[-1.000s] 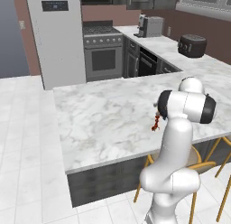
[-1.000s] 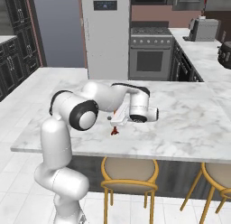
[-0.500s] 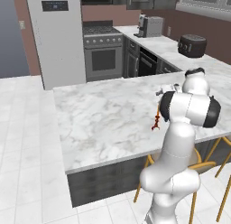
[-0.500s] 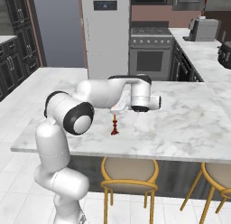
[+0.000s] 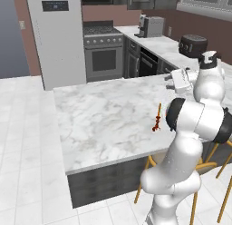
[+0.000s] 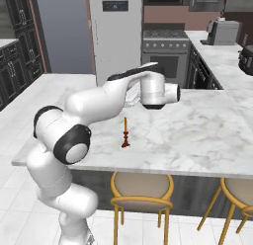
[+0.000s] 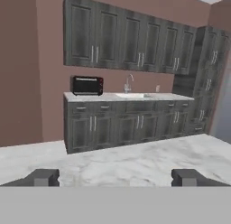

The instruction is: Get the candle and the liquor from the cabinet and move them to the dining counter.

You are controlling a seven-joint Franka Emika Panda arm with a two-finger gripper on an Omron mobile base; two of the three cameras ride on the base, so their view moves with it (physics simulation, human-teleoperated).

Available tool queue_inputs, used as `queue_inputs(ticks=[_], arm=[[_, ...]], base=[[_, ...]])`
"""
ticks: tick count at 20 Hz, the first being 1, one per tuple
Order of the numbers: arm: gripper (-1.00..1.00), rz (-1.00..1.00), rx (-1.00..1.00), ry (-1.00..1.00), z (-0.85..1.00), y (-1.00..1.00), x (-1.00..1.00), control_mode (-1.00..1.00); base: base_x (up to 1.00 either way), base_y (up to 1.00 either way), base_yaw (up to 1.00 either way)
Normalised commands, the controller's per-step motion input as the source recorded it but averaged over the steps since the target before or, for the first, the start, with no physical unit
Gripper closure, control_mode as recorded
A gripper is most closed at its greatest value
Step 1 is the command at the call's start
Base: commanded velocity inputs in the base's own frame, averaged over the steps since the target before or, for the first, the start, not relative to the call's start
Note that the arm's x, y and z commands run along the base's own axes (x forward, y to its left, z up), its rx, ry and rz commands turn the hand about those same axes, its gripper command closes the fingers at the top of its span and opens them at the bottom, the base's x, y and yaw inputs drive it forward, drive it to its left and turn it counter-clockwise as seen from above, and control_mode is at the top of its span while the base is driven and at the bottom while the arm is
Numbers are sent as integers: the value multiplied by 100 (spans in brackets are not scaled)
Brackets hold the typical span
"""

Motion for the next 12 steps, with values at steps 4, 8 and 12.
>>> queue_inputs(ticks=[4,8,12], arm=[[-100,-21,-6,5,72,8,-45,-100],[-100,-24,-7,10,70,20,-50,-100],[-100,-29,-13,10,40,27,-55,-100]], base=[[0,0,0],[0,0,0],[0,0,0]])
